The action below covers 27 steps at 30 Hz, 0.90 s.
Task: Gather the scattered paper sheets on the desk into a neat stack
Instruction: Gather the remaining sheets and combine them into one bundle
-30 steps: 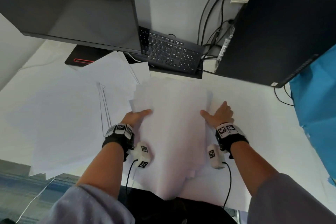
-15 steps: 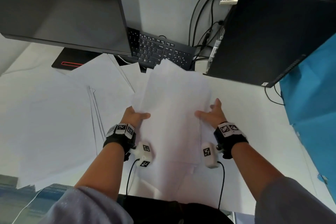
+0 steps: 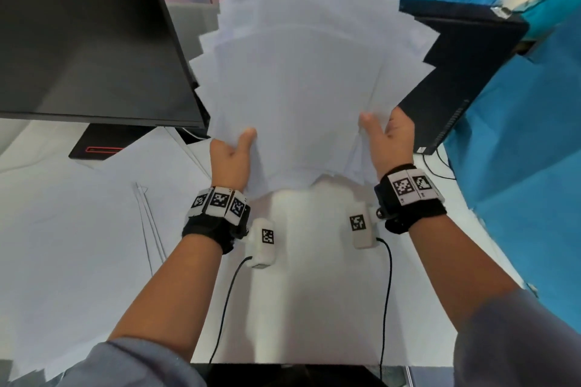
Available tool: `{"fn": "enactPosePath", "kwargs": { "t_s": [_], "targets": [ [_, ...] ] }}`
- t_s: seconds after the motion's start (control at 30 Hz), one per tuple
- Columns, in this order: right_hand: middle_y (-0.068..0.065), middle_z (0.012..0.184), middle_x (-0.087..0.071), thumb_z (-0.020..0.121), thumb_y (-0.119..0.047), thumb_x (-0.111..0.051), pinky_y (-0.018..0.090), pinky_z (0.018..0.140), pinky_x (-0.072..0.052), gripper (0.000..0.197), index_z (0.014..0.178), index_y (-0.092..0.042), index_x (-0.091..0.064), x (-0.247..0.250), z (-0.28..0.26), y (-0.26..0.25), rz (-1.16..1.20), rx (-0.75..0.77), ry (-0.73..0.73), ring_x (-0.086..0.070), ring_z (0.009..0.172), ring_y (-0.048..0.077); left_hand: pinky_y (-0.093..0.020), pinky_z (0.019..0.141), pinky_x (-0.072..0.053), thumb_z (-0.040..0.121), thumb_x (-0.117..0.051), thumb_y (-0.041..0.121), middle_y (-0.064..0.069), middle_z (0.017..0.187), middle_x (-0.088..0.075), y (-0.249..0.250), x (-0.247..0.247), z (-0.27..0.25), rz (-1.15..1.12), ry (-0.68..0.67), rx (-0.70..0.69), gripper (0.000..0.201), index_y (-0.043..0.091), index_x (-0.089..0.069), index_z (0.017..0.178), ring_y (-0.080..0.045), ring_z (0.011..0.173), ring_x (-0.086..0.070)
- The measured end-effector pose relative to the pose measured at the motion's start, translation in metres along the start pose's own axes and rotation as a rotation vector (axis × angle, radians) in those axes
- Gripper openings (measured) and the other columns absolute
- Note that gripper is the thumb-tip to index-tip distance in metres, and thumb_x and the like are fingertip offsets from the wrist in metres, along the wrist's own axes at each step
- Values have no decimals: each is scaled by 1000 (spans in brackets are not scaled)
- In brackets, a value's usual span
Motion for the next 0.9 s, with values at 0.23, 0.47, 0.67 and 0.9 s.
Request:
{"fn": "enactPosePath", "kwargs": {
  "t_s": [0.23, 0.47, 0.67, 0.9],
  "targets": [
    [3, 113, -62, 91, -6, -57, 19, 89, -48, 32, 123, -10, -54, -29, -15, 3, 61, 4, -121, -61, 106, 14, -18, 75, -52, 77, -75, 4, 5, 99, -71, -22, 12, -6, -300, 2, 79, 39, 10, -62, 114, -6, 89, -69],
    [5, 99, -68, 77, -1, -73, 30, 75, -53, 36, 111, -6, -61, -37, -20, 40, 216, -258, -82, -66, 89, 19, -22, 73, -54, 74, -75, -3, 2, 99, -70, -42, 27, -4, -253, -18, 130, 41, 22, -64, 104, -8, 85, -69],
    [4, 102, -64, 70, 3, -61, 28, 75, -51, 51, 118, -9, -49, -23, -13, 46, 250, -233, -88, -63, 92, 18, -18, 61, -54, 72, -71, -7, 8, 80, -75, -48, 31, -2, -286, -90, 206, 34, 12, -65, 100, -8, 74, -70],
    [4, 105, -64, 66, 8, -43, 30, 82, -52, 66, 129, -9, -51, -41, -19, 45, 156, -181, -209, -60, 96, 17, -30, 77, -58, 55, -86, 16, -5, 100, -74, -35, 26, 5, -345, -77, 192, 58, 9, -66, 109, -21, 93, -71]
  ]
}}
Point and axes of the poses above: each hand's wrist, its own z-axis towards the middle knuckle, its own x-axis out of the back of the hand, y = z × x, the point moved 10 cm from there along z, towards the middle knuckle
